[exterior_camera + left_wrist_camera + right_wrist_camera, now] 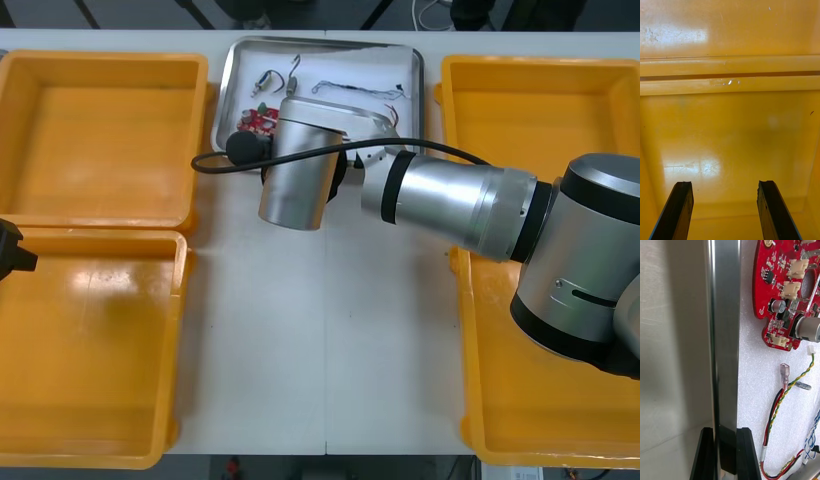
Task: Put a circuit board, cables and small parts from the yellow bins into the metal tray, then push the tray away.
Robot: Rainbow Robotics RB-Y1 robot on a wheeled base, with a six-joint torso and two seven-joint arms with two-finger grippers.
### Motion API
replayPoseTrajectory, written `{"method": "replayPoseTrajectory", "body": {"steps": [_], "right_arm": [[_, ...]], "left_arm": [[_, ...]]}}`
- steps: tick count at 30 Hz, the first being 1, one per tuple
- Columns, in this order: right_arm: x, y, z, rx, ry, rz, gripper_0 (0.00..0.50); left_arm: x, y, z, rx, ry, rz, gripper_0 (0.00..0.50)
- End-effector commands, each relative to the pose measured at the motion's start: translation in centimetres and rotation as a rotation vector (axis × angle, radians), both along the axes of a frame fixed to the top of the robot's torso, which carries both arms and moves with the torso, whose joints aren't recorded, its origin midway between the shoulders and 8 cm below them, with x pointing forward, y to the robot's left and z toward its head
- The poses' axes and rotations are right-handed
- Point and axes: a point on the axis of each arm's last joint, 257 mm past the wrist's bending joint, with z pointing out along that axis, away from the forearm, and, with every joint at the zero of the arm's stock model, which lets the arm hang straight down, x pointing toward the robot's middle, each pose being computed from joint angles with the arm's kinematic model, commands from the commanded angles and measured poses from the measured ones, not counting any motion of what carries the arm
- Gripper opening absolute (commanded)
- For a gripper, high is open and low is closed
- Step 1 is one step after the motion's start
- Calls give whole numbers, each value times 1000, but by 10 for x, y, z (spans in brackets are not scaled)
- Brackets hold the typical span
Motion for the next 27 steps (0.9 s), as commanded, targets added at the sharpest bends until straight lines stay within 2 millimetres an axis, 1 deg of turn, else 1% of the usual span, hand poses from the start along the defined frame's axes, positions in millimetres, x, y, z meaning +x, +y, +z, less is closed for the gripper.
{"method": "replayPoseTrajectory", "body": {"steps": [1,3,14,15,16,17,18,19,20,23,27], "right_arm": [[5,37,41,16,-59,81,0],[5,43,42,20,-63,101,0],[7,38,40,-9,-61,107,0],[6,38,40,-10,-61,108,80],[7,37,40,-13,-60,106,135],[7,36,40,-17,-61,105,281],[7,35,40,-19,-59,101,402],[7,35,40,-23,-60,102,489],[7,34,40,-23,-58,100,500],[6,33,40,-29,-56,98,500],[-3,34,40,-41,-44,90,500]], "left_arm": [[-6,14,13,50,-17,-5,500],[-6,14,13,50,-17,-5,500],[-6,14,13,50,-17,-5,500],[-6,14,13,50,-17,-5,500],[-6,14,13,50,-17,-5,500],[-6,14,13,50,-17,-5,500],[-6,14,13,50,-17,-5,500],[-6,14,13,50,-17,-5,500],[-6,14,13,50,-17,-5,500],[-6,14,13,50,-17,-5,500],[-6,14,13,50,-17,-5,500]]}}
